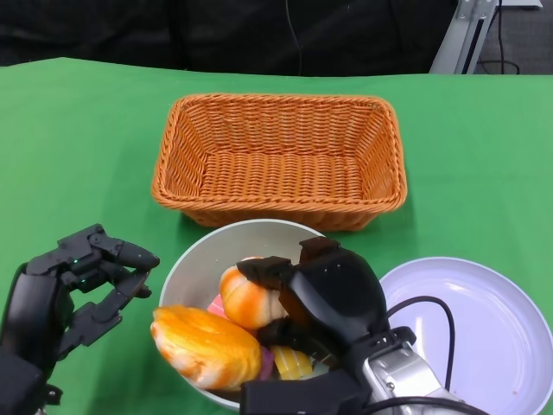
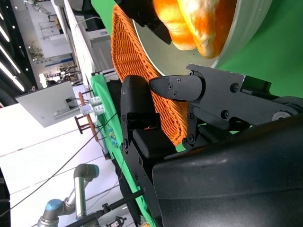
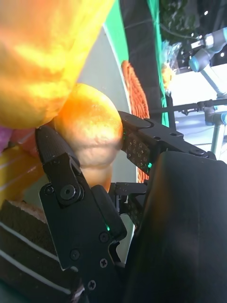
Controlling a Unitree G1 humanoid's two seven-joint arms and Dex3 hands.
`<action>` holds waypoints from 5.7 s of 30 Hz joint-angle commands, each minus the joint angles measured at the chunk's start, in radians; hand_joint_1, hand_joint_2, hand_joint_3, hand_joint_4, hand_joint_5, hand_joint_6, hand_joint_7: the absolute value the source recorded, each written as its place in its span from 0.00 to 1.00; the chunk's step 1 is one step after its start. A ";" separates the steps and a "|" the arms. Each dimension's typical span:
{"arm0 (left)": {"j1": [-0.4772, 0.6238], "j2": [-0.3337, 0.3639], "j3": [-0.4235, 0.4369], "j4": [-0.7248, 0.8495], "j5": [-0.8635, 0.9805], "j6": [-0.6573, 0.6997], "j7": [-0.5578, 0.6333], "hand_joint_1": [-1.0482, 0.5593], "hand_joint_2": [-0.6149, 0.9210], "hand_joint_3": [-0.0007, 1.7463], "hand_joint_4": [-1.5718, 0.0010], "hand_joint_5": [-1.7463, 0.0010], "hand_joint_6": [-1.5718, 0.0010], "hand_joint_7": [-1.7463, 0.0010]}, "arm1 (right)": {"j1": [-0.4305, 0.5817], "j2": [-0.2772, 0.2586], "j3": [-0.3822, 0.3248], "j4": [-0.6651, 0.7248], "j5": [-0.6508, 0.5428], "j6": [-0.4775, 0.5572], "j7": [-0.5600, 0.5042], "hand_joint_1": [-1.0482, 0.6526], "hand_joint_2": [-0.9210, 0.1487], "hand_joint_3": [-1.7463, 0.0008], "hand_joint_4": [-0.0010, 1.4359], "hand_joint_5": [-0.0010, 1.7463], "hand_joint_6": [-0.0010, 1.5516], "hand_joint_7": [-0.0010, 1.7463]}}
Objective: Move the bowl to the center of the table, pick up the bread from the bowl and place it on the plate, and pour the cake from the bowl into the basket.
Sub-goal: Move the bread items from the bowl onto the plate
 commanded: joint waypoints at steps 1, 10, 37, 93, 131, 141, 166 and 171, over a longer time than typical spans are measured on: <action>-0.001 0.017 0.005 0.019 0.005 -0.027 0.006 0.56 1.00 0.18 0.54 0.23 0.48 0.45 | -0.004 -0.014 -0.028 -0.021 0.048 -0.045 -0.016 0.45 0.00 0.98 0.43 0.84 0.71 0.09; -0.013 0.023 0.005 0.045 0.003 -0.039 0.001 0.56 1.00 0.19 0.55 0.24 0.48 0.45 | 0.039 -0.012 -0.097 -0.146 0.151 -0.078 0.027 0.48 0.00 0.94 0.51 0.74 0.58 0.27; -0.032 0.026 0.005 0.081 0.004 -0.052 0.005 0.57 1.00 0.18 0.54 0.25 0.48 0.46 | 0.241 -0.109 -0.314 -0.669 0.407 0.007 0.386 0.52 0.00 0.96 0.49 0.85 0.66 0.23; -0.039 0.041 0.021 0.120 -0.013 -0.080 0.005 0.56 1.00 0.17 0.53 0.24 0.47 0.46 | 0.350 -0.298 -0.623 -0.200 0.374 -0.478 0.042 0.57 0.02 1.00 0.56 0.78 0.58 0.42; -0.034 0.036 0.015 0.111 -0.019 -0.096 -0.003 0.57 1.00 0.18 0.54 0.23 0.48 0.45 | 0.096 -0.318 -0.380 0.461 0.227 -0.615 -0.406 0.56 0.04 1.00 0.54 0.77 0.66 0.23; -0.029 0.035 0.013 0.102 -0.006 -0.093 0.008 0.57 1.00 0.18 0.54 0.24 0.48 0.45 | 0.100 -0.323 -0.329 0.476 0.225 -0.561 -0.387 0.55 0.03 1.00 0.54 0.75 0.68 0.18; -0.033 0.041 0.015 0.111 -0.004 -0.096 0.007 0.57 1.00 0.18 0.54 0.24 0.48 0.45 | 0.324 -0.364 -0.308 -0.166 0.208 -0.093 0.188 0.37 0.04 1.00 0.35 0.01 0.29 0.00; -0.039 0.047 0.016 0.129 -0.014 -0.106 -0.006 0.57 1.00 0.18 0.54 0.24 0.48 0.46 | 0.357 -0.369 -0.310 -0.279 0.196 -0.017 0.309 0.35 0.03 1.00 0.29 0.00 0.23 0.00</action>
